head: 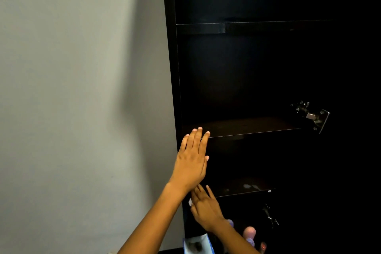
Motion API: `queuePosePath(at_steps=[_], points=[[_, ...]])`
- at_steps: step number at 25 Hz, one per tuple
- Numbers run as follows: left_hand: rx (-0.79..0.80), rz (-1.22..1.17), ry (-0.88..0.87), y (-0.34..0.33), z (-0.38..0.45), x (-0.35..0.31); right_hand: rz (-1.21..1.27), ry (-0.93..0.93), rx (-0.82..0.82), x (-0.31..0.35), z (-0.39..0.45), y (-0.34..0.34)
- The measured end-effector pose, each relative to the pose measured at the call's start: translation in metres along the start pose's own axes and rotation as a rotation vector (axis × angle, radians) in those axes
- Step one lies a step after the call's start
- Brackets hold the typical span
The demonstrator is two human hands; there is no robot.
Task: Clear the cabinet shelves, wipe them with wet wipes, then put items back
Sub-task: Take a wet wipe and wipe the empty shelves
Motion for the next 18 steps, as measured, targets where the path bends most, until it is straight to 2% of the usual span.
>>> queuePosePath(at_steps=[3,5,6,8,11,13,16,18], points=[[-0.001,-0.015,-0.010,0.003,0.000,0.000,-0.074,-0.027,0.108,-0.011,0.018,0.002],[-0.006,-0.031,-0.016,0.005,0.000,0.000,-0.064,-0.059,0.065,-0.035,0.018,0.013],[-0.007,-0.038,-0.018,0.005,0.000,0.001,-0.115,-0.087,-0.010,-0.049,0.016,0.024],[-0.009,-0.037,-0.029,0.005,-0.001,0.001,-0.087,-0.196,-0.012,-0.082,0.004,0.021],[-0.014,-0.023,-0.019,0.004,-0.001,0.001,0.058,-0.290,-0.127,-0.092,-0.012,0.024],[-0.015,-0.012,-0.005,0.003,-0.001,0.002,0.135,-0.193,-0.184,-0.059,-0.018,0.032],[-0.010,0.005,-0.007,0.005,0.000,0.001,0.193,0.015,-0.044,-0.003,0.002,0.018],[-0.002,0.005,-0.010,0.006,-0.001,0.000,0.226,0.088,-0.015,0.011,0.021,0.011]])
Point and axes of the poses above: each hand's wrist, its own z-axis towards the middle knuckle, its own y-axis out of the back of the hand, x = y × z, the point moved 10 cm from there along z, towards the middle knuckle, and after that the axes turned 5 degrees about z, right-handed, at the moved point
